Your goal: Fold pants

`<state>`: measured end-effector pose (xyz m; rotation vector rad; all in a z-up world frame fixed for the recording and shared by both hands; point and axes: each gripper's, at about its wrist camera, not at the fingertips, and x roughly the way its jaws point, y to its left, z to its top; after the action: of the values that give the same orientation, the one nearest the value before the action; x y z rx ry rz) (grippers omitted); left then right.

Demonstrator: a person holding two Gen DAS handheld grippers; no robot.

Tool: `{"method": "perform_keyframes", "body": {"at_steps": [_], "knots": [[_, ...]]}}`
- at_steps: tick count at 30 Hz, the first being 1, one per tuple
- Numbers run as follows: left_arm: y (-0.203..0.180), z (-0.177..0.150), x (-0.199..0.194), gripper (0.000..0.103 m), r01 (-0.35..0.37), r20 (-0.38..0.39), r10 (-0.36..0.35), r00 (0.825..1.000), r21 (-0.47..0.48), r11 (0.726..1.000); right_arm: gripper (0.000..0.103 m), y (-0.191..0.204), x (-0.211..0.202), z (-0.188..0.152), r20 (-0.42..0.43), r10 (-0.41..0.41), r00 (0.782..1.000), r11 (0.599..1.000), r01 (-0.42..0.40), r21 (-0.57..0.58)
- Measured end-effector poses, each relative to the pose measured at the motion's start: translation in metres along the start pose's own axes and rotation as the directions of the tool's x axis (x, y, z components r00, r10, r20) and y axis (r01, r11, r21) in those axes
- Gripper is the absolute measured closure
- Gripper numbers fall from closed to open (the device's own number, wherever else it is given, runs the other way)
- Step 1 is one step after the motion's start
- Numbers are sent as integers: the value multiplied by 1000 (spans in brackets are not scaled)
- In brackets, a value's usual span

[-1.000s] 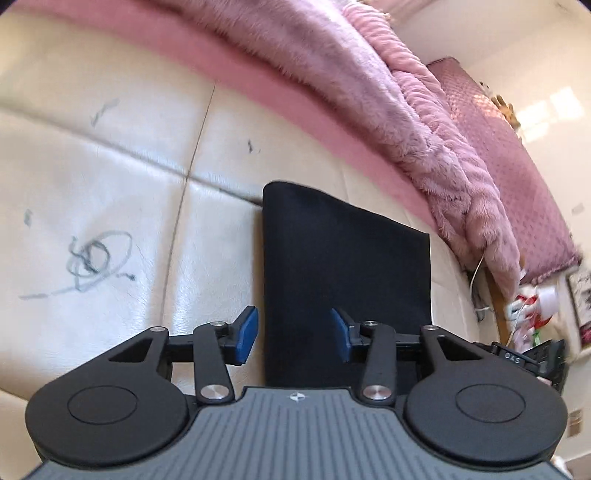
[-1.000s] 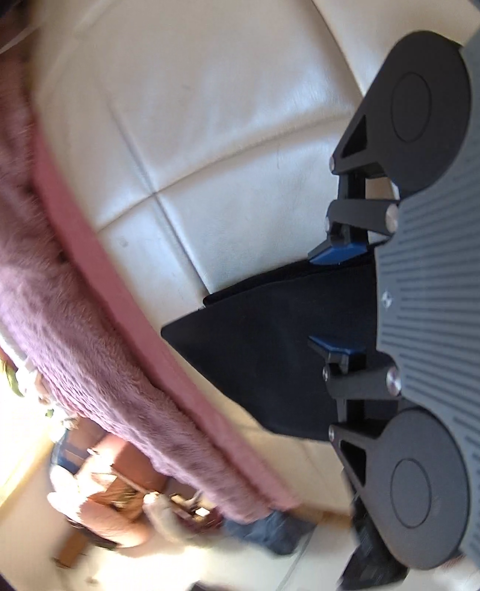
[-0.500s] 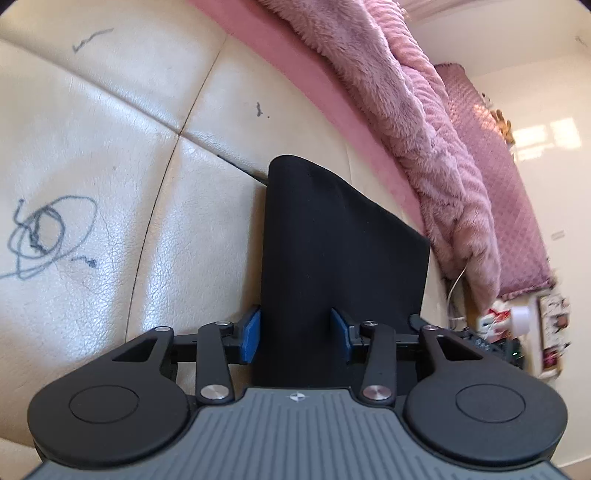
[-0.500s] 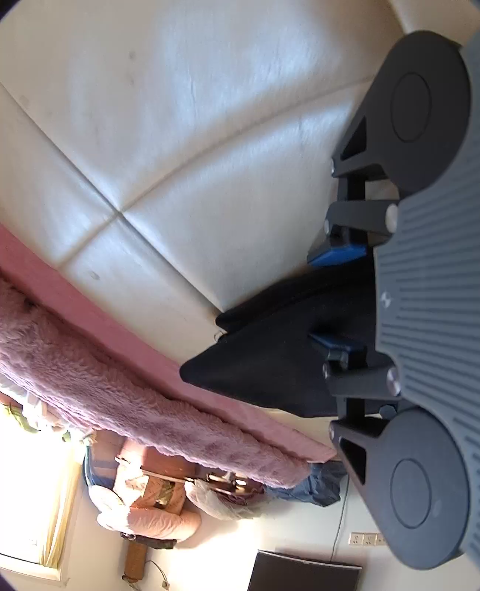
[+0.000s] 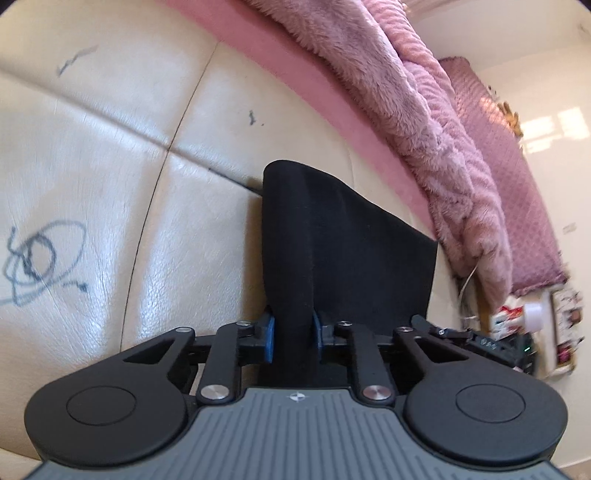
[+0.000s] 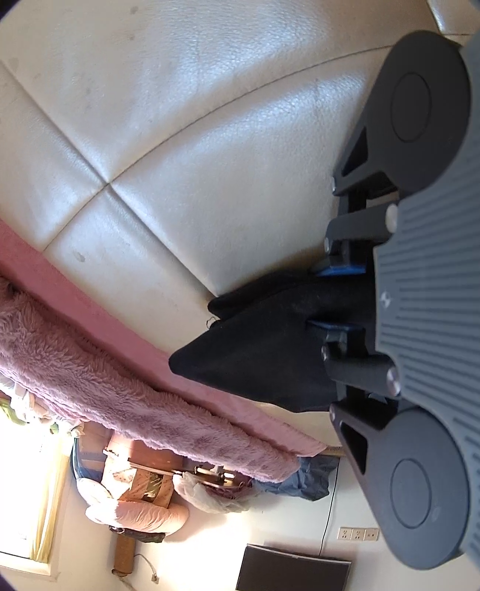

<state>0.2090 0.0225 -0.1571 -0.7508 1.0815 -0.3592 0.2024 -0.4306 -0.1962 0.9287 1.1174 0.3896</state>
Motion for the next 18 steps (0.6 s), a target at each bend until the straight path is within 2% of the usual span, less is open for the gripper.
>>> {"method": "perform_keyframes", "body": {"at_steps": [10, 18], "knots": [[-15, 7, -31, 85, -68, 18, 67, 998, 103, 992, 91, 38, -6, -11, -19, -37, 999, 996, 35, -87], [0, 25, -71, 85, -99, 41, 94, 995, 134, 986, 92, 80, 10, -35, -57, -17, 998, 990, 8, -141]]}}
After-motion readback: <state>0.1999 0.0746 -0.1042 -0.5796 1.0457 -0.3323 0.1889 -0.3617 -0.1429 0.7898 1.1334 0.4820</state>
